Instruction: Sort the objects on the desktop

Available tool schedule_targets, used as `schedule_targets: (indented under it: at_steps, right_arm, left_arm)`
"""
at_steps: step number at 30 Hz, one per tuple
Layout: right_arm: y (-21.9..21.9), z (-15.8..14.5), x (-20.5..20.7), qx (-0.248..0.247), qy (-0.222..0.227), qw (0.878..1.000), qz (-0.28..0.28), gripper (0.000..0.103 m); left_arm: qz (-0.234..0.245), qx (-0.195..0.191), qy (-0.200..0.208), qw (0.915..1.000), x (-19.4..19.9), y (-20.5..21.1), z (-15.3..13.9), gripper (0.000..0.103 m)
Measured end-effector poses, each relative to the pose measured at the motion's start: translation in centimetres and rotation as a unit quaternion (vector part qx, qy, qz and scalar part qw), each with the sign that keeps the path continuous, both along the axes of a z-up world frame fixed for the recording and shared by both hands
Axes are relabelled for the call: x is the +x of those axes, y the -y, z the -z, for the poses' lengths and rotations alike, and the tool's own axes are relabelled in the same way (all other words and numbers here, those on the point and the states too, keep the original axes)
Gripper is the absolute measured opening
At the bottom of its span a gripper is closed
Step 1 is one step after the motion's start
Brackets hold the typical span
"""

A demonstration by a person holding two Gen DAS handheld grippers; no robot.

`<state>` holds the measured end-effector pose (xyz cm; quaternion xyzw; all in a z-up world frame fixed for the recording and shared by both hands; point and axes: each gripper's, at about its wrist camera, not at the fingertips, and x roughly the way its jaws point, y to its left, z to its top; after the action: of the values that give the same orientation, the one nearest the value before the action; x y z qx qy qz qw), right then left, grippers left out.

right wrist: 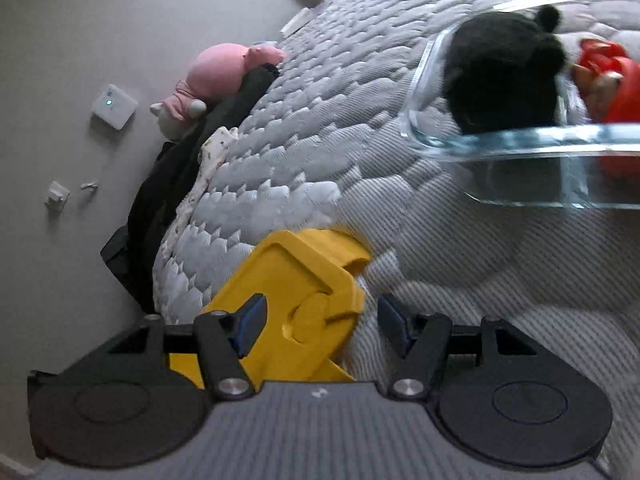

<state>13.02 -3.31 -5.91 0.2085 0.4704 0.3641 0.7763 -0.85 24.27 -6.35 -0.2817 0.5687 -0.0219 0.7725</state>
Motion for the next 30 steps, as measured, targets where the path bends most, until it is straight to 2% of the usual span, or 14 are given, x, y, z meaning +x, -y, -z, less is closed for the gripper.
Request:
schedule_targets:
  at_steps: [2, 6, 8, 11, 13, 17, 20, 21, 22, 24, 25, 27, 29, 30]
  right_arm:
    - [-0.8, -0.1, 0.1, -0.013, 0.006, 1.0, -0.002, 0.038]
    - [0.8, -1.2, -1.0, 0.005, 0.03, 0.999, 0.037, 0.027]
    - [2.3, -2.0, -1.9, 0.015, 0.043, 0.997, 0.058, 0.025]
    - [4.6, -2.6, -4.3, 0.011, 0.066, 0.994, 0.087, 0.025]
    - [5.3, -2.2, -5.9, 0.001, 0.061, 0.994, 0.094, 0.026]
    - [4.9, -0.2, -7.8, -0.02, 0.037, 0.996, 0.076, 0.041]
    - [5.3, -0.2, -8.4, -0.025, 0.039, 0.998, 0.043, 0.044]
    - [5.8, -0.5, -8.3, -0.017, 0.039, 0.999, 0.032, 0.051]
    - [6.5, -0.7, -8.2, -0.002, 0.04, 0.999, 0.033, 0.056]
    - [8.1, -1.3, -8.0, 0.029, 0.044, 0.998, 0.034, 0.076]
    - [8.9, -1.5, -7.8, 0.039, 0.051, 0.997, 0.039, 0.078]
    - [10.4, -1.7, -7.6, 0.067, 0.065, 0.994, 0.05, 0.086]
    - [11.9, -1.5, -7.6, 0.11, 0.078, 0.988, 0.07, 0.094]
    - [12.6, -1.3, -7.7, 0.137, 0.085, 0.983, 0.085, 0.098]
  left_arm:
    - [0.003, 0.011, 0.0, 0.9999, 0.5, -0.2, -0.1, 0.103]
    - [0.01, 0.046, 0.007, 0.9988, 1.7, -0.6, -0.9, 0.103]
    - [0.005, 0.063, 0.013, 0.9979, 2.9, -1.2, -1.1, 0.103]
    - [-0.012, 0.067, 0.019, 0.9975, 5.1, -2.3, -1.1, 0.103]
    - [-0.024, 0.072, 0.004, 0.9971, 7.3, -3.2, -0.8, 0.103]
    - [-0.061, 0.03, -0.05, 0.9964, 9.7, -4.9, -0.2, 0.103]
    - [-0.047, 0.021, -0.038, 0.9979, 8.7, -5.2, -0.6, 0.103]
    - [-0.039, 0.026, -0.032, 0.9984, 8.0, -5.2, -0.8, 0.103]
    - [-0.035, 0.031, -0.022, 0.9987, 7.4, -5.1, -1.3, 0.103]
    - [-0.028, 0.033, 0.009, 0.999, 6.0, -5.1, -2.8, 0.103]
    - [-0.023, 0.018, 0.03, 0.9991, 5.6, -5.1, -3.6, 0.103]
    - [-0.005, -0.034, 0.084, 0.9959, 5.3, -5.1, -5.3, 0.103]
    - [0.016, -0.089, 0.131, 0.9872, 5.3, -4.9, -6.6, 0.103]
    - [0.032, -0.122, 0.142, 0.9818, 5.9, -4.6, -6.4, 0.103]
